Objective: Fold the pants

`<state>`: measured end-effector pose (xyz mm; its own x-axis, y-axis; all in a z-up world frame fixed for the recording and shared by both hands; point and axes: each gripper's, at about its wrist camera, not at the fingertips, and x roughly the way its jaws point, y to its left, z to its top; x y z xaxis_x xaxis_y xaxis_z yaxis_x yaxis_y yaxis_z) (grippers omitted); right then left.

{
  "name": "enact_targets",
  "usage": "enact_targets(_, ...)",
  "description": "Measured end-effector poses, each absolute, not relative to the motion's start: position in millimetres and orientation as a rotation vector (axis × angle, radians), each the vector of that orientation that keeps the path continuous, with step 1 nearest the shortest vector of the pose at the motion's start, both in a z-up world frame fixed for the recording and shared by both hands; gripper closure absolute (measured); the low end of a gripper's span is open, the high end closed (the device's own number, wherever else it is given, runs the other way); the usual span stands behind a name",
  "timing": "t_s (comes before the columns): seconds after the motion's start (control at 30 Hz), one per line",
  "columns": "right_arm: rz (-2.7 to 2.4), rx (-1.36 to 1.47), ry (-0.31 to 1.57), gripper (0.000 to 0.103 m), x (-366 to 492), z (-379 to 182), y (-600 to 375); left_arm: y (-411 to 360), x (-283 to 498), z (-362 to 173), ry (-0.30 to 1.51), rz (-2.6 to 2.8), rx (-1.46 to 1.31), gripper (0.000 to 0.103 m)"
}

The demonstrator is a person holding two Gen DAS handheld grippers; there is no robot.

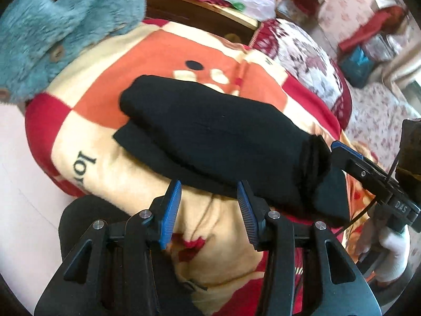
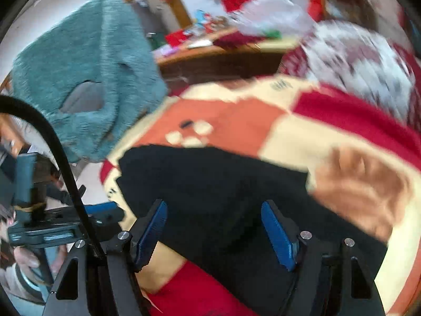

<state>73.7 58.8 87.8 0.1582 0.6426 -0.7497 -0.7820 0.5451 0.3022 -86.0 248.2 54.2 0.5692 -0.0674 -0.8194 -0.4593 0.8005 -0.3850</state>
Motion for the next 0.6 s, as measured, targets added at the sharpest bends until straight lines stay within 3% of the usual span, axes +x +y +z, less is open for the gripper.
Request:
enact_targets(0.17, 1.135, -0.213, 0.988, 0.03, 77, 86, 104, 271, -101, 42, 0.907, 0.227, -0.81, 0.058)
enact_targets(0.27, 1.192, -0.211, 1.005, 0.03, 86, 83, 129, 284, -109, 32, 0.884, 0.228, -0.913, 0.045)
enact_targets(0.6, 1.318, -0.457, 1.082, 0.029, 91, 54, 219, 299, -101, 16, 0.879, 0.243, -1.005, 0.045)
